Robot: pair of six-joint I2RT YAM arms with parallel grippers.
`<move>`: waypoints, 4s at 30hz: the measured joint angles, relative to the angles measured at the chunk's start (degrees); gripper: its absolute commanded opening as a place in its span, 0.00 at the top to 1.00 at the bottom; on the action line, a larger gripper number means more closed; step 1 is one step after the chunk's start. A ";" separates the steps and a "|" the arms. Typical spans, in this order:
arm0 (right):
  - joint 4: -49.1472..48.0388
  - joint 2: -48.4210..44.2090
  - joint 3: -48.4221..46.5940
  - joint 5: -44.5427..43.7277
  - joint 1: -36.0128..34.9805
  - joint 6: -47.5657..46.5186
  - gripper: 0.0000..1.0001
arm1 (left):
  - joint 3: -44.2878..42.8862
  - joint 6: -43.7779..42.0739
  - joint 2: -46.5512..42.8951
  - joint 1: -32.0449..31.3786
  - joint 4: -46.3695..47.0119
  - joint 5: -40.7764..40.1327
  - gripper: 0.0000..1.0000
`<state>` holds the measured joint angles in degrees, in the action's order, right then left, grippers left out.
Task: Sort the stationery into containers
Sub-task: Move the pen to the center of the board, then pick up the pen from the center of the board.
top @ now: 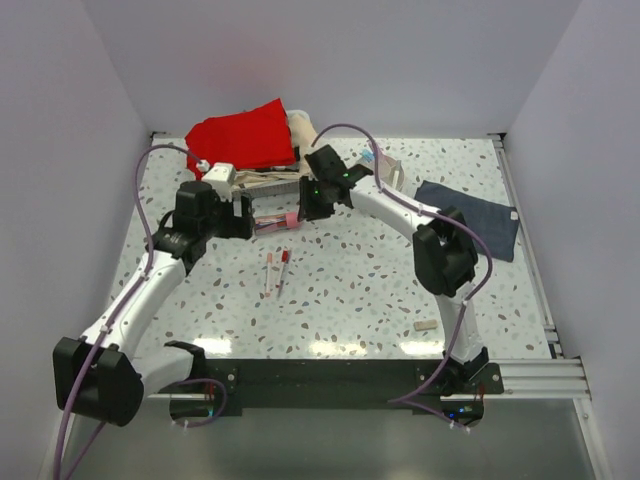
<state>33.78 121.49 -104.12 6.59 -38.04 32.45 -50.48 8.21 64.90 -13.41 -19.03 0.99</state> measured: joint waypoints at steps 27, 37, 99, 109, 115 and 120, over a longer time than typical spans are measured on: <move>6.49 8.00 -5.27 -3.87 -8.83 6.36 0.60 | 4.68 3.17 -5.86 2.51 -1.20 -1.27 0.05; 5.99 11.45 -5.29 -3.50 -8.96 7.19 0.63 | 5.40 3.15 -5.97 3.13 -1.18 -1.36 0.05; 4.22 1.77 6.12 2.12 -3.34 -5.55 0.70 | 7.23 3.23 -4.76 4.04 1.49 1.77 0.05; 4.09 1.99 5.70 2.67 -3.65 -4.11 0.64 | 7.26 3.23 -4.76 4.04 1.73 1.81 0.05; 4.04 3.39 5.03 3.41 -4.39 -3.41 0.66 | 7.37 3.21 -4.87 4.04 1.75 1.79 0.04; 4.09 6.10 3.78 3.52 -5.35 -2.89 0.64 | 8.22 3.19 -5.14 4.04 1.68 1.79 0.04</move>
<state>37.87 127.59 -100.33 10.11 -43.40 29.56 -42.26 11.40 59.77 -9.37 -17.34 2.79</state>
